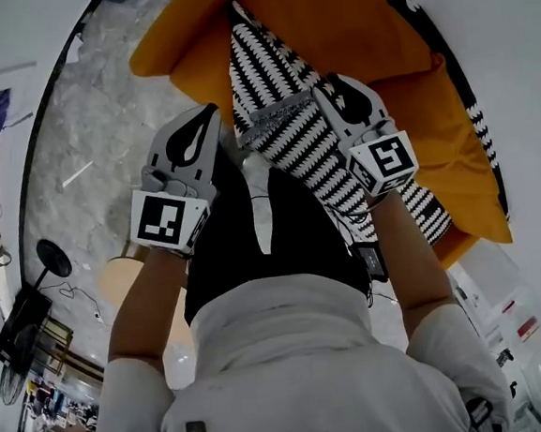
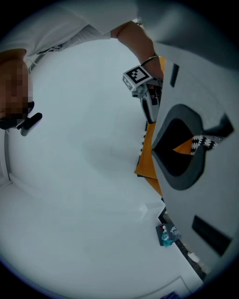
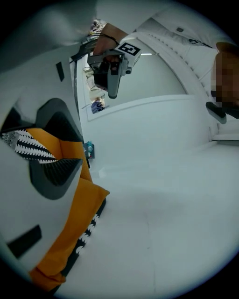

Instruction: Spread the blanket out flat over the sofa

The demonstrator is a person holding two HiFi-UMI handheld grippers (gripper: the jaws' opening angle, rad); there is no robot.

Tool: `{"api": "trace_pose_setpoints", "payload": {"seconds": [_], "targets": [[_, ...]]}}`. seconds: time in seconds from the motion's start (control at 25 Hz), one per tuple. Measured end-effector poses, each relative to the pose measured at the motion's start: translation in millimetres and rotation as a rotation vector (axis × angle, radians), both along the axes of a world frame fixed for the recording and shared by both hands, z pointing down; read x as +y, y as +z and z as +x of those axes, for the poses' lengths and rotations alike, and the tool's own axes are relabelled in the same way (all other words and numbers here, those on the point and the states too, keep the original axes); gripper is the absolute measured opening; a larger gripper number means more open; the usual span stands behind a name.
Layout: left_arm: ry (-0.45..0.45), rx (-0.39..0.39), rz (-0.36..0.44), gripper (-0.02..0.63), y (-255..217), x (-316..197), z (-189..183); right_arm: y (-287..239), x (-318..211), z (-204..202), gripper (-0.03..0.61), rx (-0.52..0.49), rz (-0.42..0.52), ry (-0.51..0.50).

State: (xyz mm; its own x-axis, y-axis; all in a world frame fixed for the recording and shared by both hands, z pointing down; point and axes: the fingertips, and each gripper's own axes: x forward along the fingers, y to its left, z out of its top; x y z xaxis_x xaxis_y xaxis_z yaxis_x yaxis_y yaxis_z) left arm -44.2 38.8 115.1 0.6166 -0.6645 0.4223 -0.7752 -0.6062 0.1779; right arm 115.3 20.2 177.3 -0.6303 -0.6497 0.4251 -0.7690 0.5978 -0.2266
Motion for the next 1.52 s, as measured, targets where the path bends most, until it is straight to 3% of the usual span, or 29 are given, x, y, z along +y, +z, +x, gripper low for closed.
{"api": "trace_pose_setpoints", "payload": {"seconds": [0.32,0.64,1.0,1.32,1.52], "targets": [[0.027,-0.038,-0.072,0.009,95,-6,12,118,0,17,0.114,0.066,-0.098,-0.007],[0.049,-0.056,-0.093,0.009,186,-7,31,231,14,28,0.135,0.125,-0.187,-0.023],[0.057,-0.075,-0.132,0.009,257,-13,58,341,27,61,0.156,0.211,-0.298,-0.054],[0.046,-0.081,-0.179,0.009,316,-1,37,436,52,59,0.161,0.296,-0.407,-0.062],[0.043,-0.086,-0.194,0.009,337,-1,32,467,55,59,0.158,0.298,-0.458,-0.032]]}}
